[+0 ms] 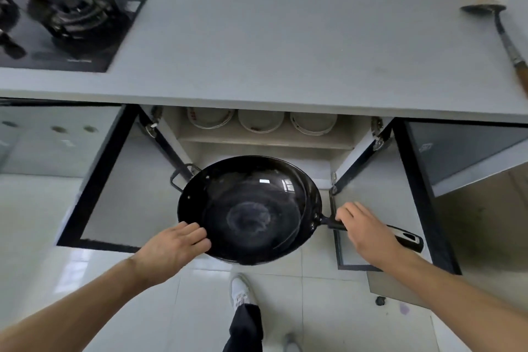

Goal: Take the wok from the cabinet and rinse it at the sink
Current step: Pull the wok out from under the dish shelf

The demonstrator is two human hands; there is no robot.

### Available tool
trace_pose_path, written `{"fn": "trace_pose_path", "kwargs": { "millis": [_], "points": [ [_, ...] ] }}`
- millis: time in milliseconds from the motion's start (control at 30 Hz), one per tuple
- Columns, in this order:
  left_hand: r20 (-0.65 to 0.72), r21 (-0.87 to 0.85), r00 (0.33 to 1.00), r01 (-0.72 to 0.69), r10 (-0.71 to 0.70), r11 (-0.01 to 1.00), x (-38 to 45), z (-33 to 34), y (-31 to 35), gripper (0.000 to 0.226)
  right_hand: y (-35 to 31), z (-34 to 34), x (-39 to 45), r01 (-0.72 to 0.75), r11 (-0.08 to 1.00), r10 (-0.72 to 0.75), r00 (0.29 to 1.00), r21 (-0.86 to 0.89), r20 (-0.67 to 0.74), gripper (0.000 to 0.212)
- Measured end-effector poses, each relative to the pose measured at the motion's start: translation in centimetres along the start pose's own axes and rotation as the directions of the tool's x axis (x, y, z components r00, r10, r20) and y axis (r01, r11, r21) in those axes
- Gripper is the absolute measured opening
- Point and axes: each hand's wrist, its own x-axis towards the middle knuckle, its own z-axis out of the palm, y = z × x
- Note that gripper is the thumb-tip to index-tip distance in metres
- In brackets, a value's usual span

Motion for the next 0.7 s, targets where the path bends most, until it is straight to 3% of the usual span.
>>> {"fn": "trace_pose_path", "kwargs": {
  "millis": [467,700],
  "points": [
    [-0.187,0.141,0.975,0.151,-0.123,0.978,-9.3,-12.6,10.5,0.032,-4.3,-10.4,-5.9,0.212,0.977,-0.209,0.96,-0.003,-0.188,0.036],
    [-0.273,0.19,0.945,0.235,-0.179,0.953,-14.9,-18.7,10.0,0.032,-9.2,-16.8,-4.7,0.285,0.952,-0.306,0.907,-0.113,-0.29,0.059]
  ]
}}
